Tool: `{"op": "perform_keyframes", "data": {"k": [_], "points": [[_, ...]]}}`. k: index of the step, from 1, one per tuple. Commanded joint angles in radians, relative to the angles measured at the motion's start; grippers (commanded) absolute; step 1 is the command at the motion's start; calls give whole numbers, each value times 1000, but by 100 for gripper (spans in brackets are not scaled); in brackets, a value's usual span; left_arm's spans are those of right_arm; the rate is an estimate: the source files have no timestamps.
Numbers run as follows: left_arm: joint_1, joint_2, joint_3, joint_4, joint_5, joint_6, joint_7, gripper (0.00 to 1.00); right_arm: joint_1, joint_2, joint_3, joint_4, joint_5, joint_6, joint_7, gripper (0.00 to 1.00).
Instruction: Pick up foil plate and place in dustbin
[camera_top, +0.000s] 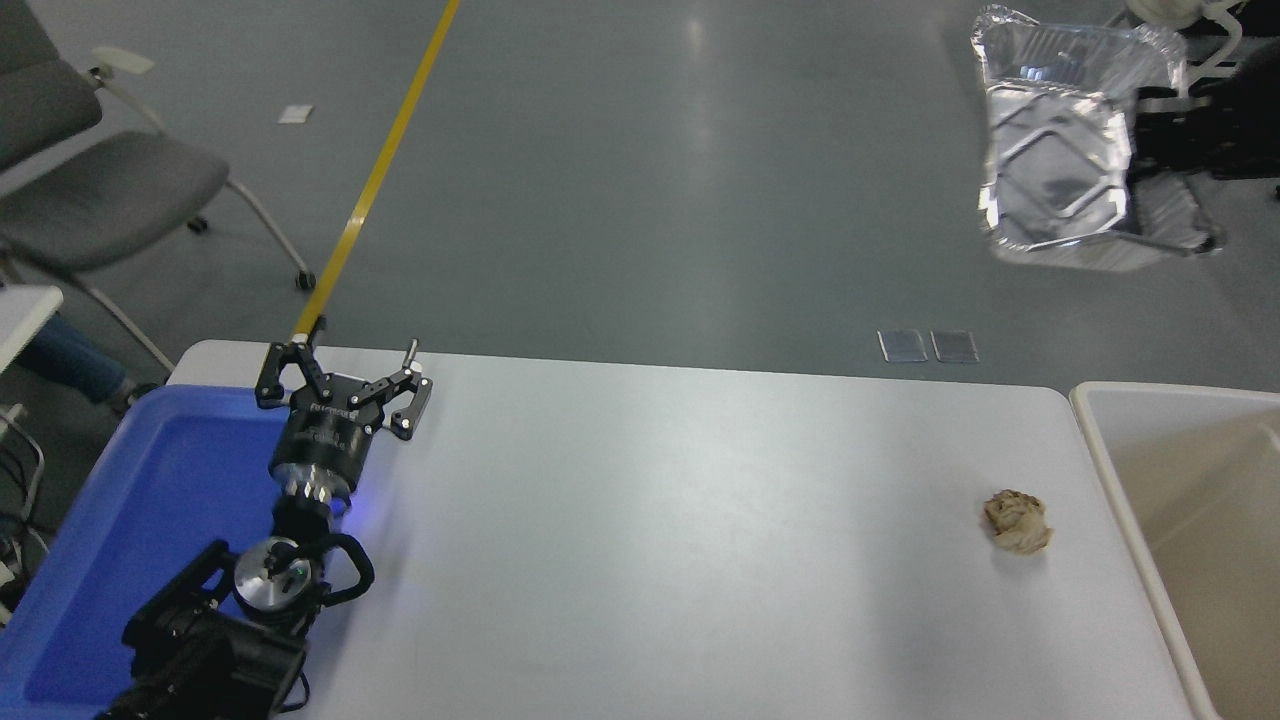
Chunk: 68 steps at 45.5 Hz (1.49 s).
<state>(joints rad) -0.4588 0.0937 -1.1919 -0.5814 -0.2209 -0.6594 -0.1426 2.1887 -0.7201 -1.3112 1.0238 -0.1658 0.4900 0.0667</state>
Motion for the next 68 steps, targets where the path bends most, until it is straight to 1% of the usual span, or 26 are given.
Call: {"op": "perform_keyframes", "data": {"k": [1,7,13,18,24,27,32,37,45,51,55,58,68], "points": [[0,0,0,0,0,0,0,99,-355,-234,239,-345,3,-56,-1,0],[0,0,0,0,0,0,0,99,-662,-260,484,-505,5,-111,-1,0],[0,0,0,0,0,0,0,99,-952,-214,754,-639,6,-229,-2,0],[0,0,0,0,0,1,0,99,-1184,-110,999,-798,5,-344,-5,0],[0,0,0,0,0,1,0,99,-1343,71,1164,-1048,5,-358,-7,0],[0,0,0,0,0,1,0,99,-1380,132,1205,-1114,6,-360,-7,0],[0,0,0,0,0,0,0,99,-1446,177,1305,-1130,26,-398,-11,0],[0,0,0,0,0,1,0,99,-1501,228,1408,-1127,43,-448,-38,0],[0,0,0,0,0,1,0,99,-1583,304,1544,-1125,66,-505,-41,0],[0,0,0,0,-1,1,0,99,-1618,350,1569,-1123,75,-522,-41,0],[0,0,0,0,-1,1,0,99,-1627,373,1589,-1123,114,-530,-41,0],[0,0,0,0,-1,1,0,99,-1638,381,1590,-1123,135,-537,-39,0],[0,0,0,0,-1,1,0,99,-1655,383,1597,-1123,141,-548,-39,0]]}}
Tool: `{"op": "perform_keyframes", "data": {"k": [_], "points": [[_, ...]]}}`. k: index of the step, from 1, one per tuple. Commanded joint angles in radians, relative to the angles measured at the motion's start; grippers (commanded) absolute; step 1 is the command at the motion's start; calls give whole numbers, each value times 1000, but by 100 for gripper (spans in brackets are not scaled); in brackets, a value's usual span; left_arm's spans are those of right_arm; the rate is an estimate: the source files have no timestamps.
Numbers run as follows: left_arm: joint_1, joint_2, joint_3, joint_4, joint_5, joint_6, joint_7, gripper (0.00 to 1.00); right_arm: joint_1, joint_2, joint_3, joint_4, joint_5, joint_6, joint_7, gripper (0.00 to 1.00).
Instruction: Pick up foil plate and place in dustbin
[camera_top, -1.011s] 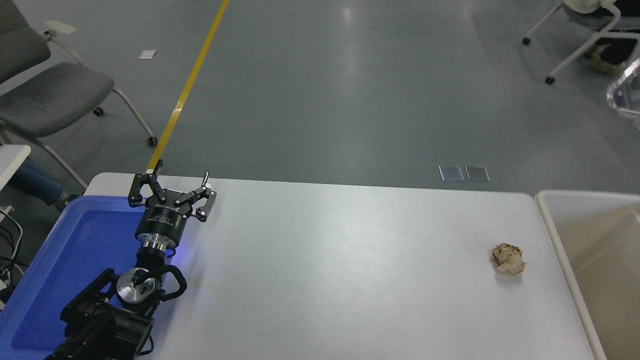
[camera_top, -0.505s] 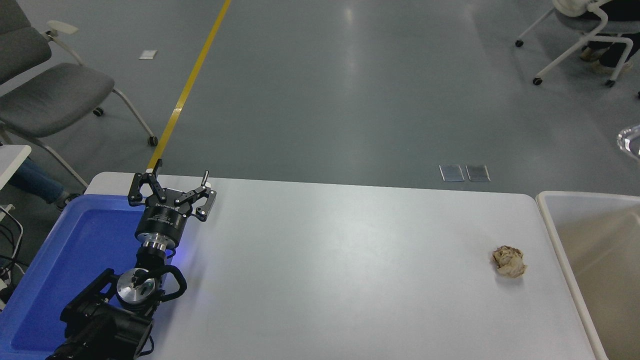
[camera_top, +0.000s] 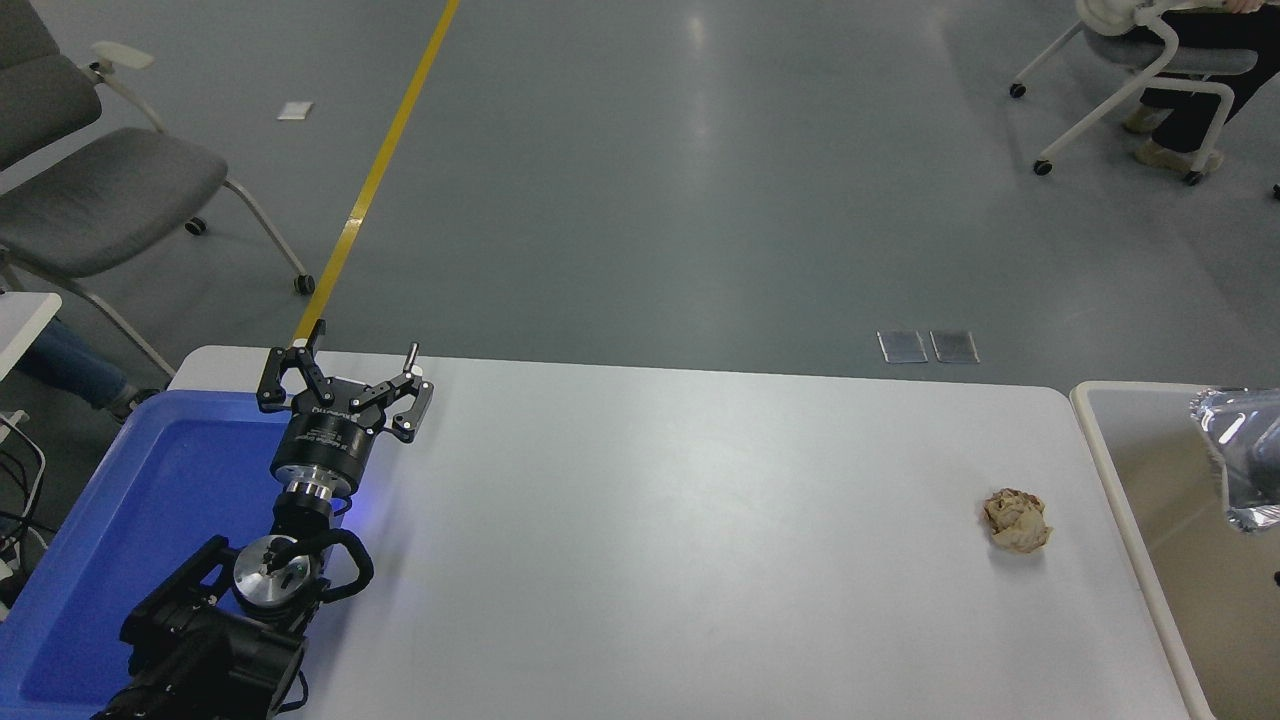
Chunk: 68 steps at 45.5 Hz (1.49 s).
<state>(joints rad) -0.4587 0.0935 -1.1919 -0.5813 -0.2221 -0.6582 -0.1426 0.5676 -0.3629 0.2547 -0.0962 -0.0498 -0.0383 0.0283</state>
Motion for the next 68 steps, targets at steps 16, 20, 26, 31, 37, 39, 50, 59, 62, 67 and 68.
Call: {"op": "perform_keyframes", "data": {"k": [16,20,26,31,37,39,50,59,62,67,68], "points": [[0,0,0,0,0,0,0,99,-34,21,35,-2,88,-14,1,100],[0,0,0,0,0,0,0,99,-32,21,35,-2,88,-14,1,100],[0,0,0,0,0,-1,0,99,-25,16,35,-2,88,-9,1,100],[0,0,0,0,1,0,0,99,-20,6,34,-2,88,-2,-1,100],[0,0,0,0,1,0,0,99,-3,-31,23,0,88,18,1,100],[0,0,0,0,1,0,0,99,12,-33,18,0,88,29,-1,100],[0,0,0,0,1,-1,0,99,89,-90,11,0,68,83,-2,100],[0,0,0,0,1,-1,0,99,193,-139,-119,38,42,144,-4,100],[0,0,0,0,1,0,0,99,231,-191,-179,88,42,146,-2,100],[0,0,0,0,1,0,0,99,313,-307,-229,255,33,146,-4,100],[0,0,0,0,1,-1,0,99,330,-332,-238,289,30,146,-4,100]]}}
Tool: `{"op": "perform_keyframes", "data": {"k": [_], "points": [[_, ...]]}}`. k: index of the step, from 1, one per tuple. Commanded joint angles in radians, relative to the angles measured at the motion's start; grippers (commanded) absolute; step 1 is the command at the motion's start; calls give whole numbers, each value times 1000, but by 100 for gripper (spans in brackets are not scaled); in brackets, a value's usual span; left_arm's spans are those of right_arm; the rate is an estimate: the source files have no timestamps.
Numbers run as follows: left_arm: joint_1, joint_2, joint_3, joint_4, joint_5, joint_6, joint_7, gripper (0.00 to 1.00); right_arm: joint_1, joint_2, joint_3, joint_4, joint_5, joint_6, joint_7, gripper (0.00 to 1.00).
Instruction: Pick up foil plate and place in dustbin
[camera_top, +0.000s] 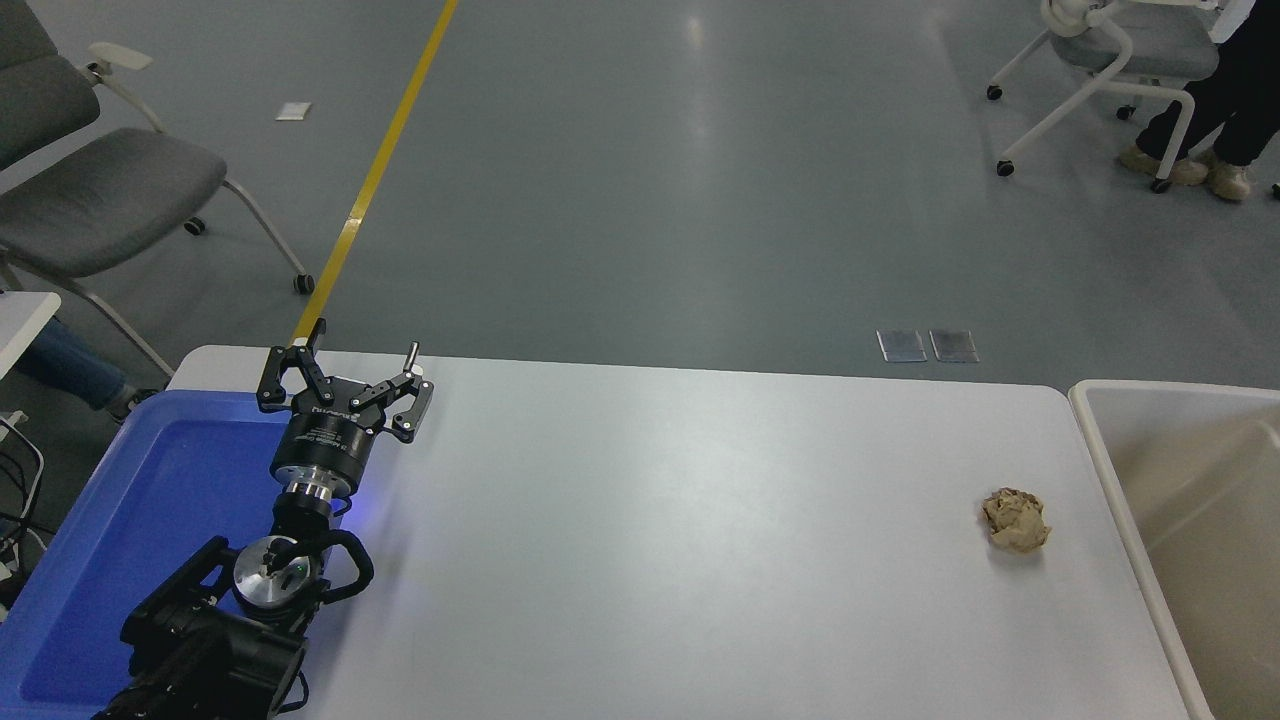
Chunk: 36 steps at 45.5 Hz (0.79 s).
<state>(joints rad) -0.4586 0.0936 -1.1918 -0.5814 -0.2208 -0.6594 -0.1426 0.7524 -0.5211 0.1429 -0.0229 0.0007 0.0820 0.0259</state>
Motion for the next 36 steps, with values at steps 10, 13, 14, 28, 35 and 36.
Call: {"op": "perform_keyframes", "data": {"k": [10,13,14,28,35,36], "points": [[0,0,0,0,0,1,0,99,356,-350,-209,570,-172,13,-14,100],[0,0,1,0,0,0,0,99,412,-392,-221,659,-224,12,-27,100],[0,0,1,0,0,0,0,99,433,-404,-227,690,-241,13,-32,100],[0,0,0,0,0,1,0,99,896,-496,-679,1092,-349,25,-41,100],[0,0,1,0,0,1,0,99,1191,-442,-1035,1288,-347,31,-40,100],[0,0,1,0,0,1,0,99,1217,-419,-1068,1310,-347,31,-38,100]]}}
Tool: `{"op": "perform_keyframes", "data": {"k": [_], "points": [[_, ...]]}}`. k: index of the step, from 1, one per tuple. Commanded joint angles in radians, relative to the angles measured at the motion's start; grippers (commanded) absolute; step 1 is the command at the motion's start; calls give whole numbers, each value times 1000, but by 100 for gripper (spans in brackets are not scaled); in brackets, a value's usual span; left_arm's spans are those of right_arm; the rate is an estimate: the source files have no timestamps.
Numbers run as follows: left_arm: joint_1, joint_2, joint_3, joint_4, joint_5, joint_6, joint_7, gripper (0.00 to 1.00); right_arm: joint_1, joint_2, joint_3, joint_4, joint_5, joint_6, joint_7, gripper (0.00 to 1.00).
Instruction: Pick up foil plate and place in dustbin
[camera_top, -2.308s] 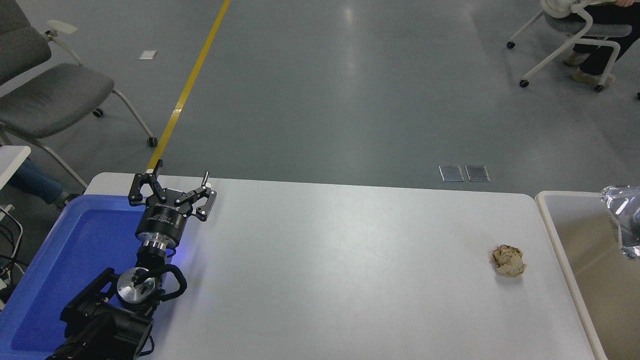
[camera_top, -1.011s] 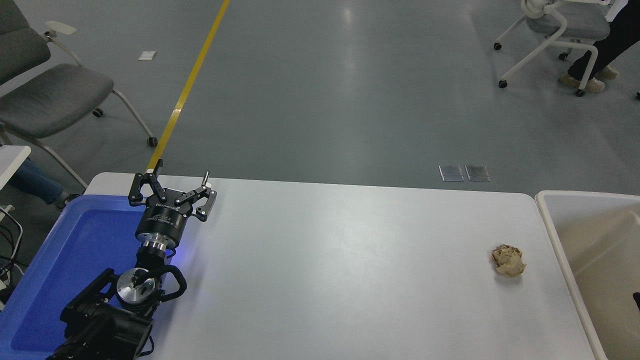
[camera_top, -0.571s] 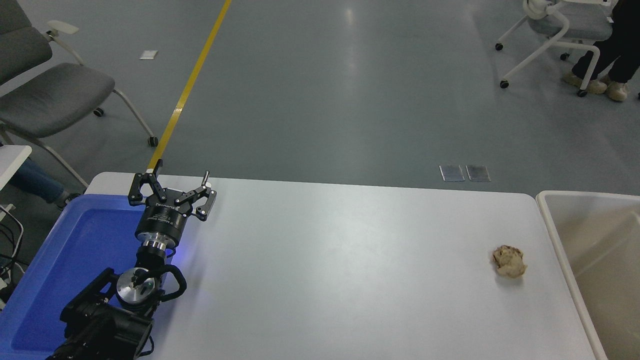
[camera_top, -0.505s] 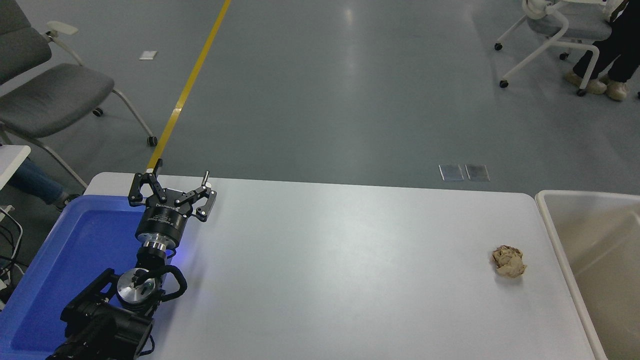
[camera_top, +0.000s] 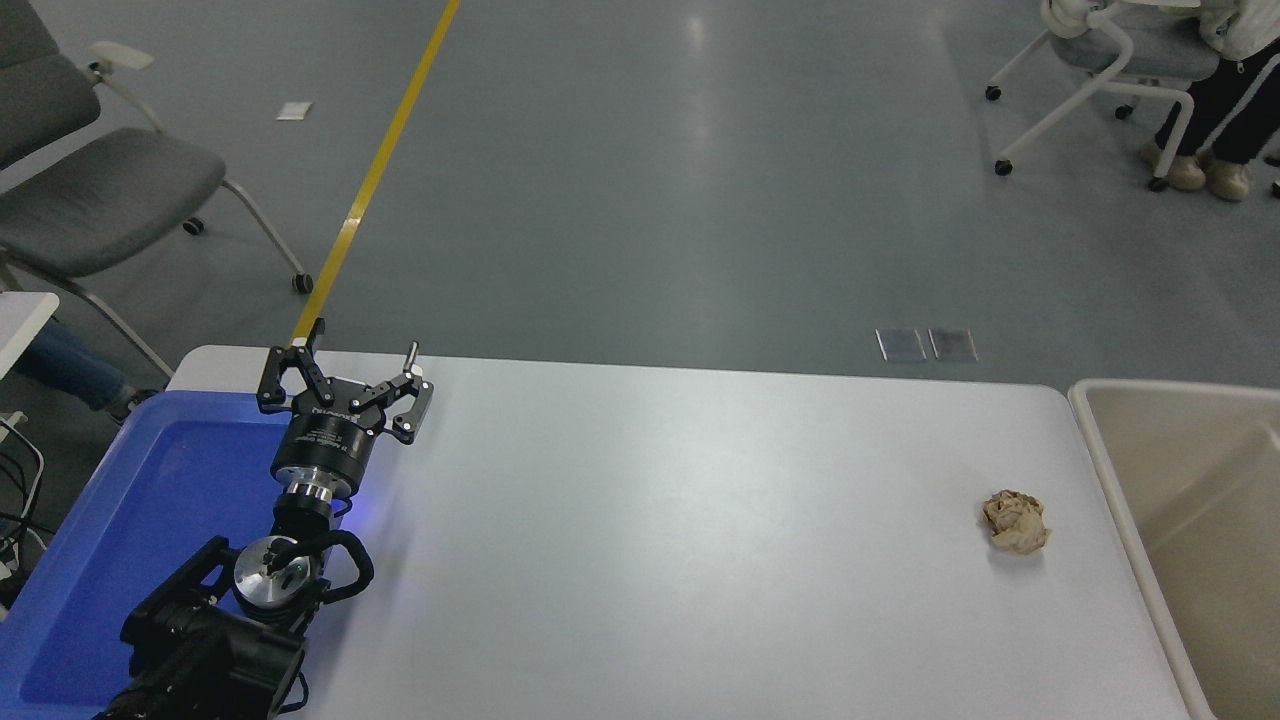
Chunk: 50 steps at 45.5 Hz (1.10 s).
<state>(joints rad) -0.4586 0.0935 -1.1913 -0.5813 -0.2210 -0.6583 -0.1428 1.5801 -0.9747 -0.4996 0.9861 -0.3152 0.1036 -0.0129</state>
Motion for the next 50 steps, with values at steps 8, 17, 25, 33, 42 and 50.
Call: {"op": "perform_keyframes", "data": {"k": [8,17,25,33,42,50], "points": [[0,0,1,0,0,-1,0,99,552,224,-651,401,-27,56,2,100],[0,0,1,0,0,0,0,99,641,375,-712,479,-25,201,56,100],[0,0,-1,0,0,-1,0,99,676,497,-709,534,-25,318,74,100],[0,0,1,0,0,-1,0,99,666,606,-683,577,-13,422,91,100],[0,0,1,0,0,-1,0,99,644,691,-622,577,4,447,90,100],[0,0,1,0,0,0,0,99,646,794,-616,546,195,482,88,100]]}}
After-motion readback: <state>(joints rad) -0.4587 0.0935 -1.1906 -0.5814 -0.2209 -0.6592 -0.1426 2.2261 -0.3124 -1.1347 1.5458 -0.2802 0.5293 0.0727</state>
